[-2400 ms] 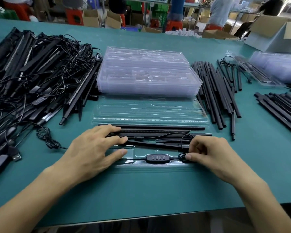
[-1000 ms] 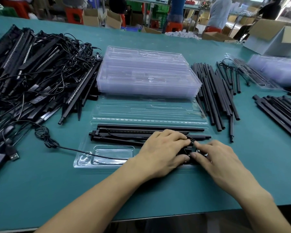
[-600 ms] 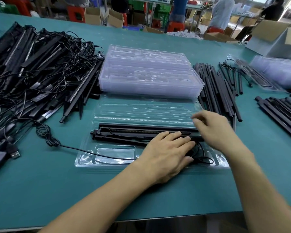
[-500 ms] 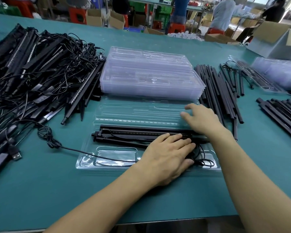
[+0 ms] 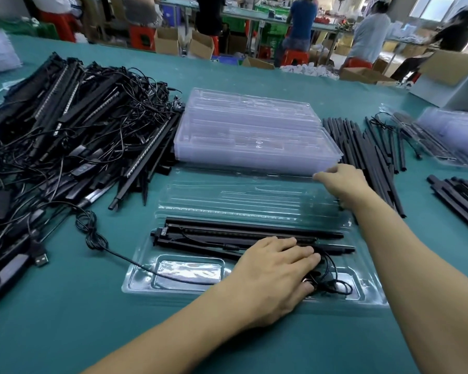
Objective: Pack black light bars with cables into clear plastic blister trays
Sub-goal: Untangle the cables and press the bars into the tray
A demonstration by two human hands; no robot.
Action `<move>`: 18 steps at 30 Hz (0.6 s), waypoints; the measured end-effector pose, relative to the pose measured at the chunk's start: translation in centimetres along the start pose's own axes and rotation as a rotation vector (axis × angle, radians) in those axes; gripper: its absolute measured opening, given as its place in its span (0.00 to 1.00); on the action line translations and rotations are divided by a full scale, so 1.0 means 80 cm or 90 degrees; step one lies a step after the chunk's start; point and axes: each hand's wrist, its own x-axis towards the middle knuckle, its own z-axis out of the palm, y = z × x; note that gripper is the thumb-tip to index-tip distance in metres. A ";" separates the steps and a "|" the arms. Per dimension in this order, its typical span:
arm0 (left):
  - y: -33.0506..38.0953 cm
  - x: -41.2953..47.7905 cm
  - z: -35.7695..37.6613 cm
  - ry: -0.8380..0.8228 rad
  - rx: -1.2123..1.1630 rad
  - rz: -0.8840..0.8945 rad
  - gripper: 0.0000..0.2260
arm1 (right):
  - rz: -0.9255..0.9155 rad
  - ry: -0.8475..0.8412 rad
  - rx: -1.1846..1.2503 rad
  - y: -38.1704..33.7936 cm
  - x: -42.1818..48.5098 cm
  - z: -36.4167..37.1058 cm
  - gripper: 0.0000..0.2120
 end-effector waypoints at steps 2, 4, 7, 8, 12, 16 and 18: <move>0.002 -0.007 0.000 0.003 -0.008 -0.002 0.25 | 0.005 0.012 0.039 0.007 0.000 0.000 0.14; 0.003 -0.011 0.000 0.002 -0.020 -0.008 0.25 | 0.002 0.012 0.149 0.014 -0.001 0.000 0.18; 0.002 -0.013 0.001 0.000 -0.039 -0.015 0.25 | -0.020 0.062 0.317 0.019 -0.005 -0.010 0.14; 0.002 -0.013 0.002 0.000 -0.039 -0.016 0.25 | -0.025 0.078 0.374 0.017 -0.011 -0.017 0.14; 0.000 -0.012 0.003 -0.003 -0.048 -0.016 0.25 | -0.079 0.024 0.660 0.015 -0.052 -0.045 0.16; -0.004 -0.003 0.001 0.012 -0.054 -0.006 0.24 | -0.185 -0.030 0.696 0.056 -0.108 -0.064 0.17; -0.007 0.005 -0.003 0.011 -0.070 -0.003 0.24 | -0.232 -0.056 0.612 0.082 -0.138 -0.066 0.19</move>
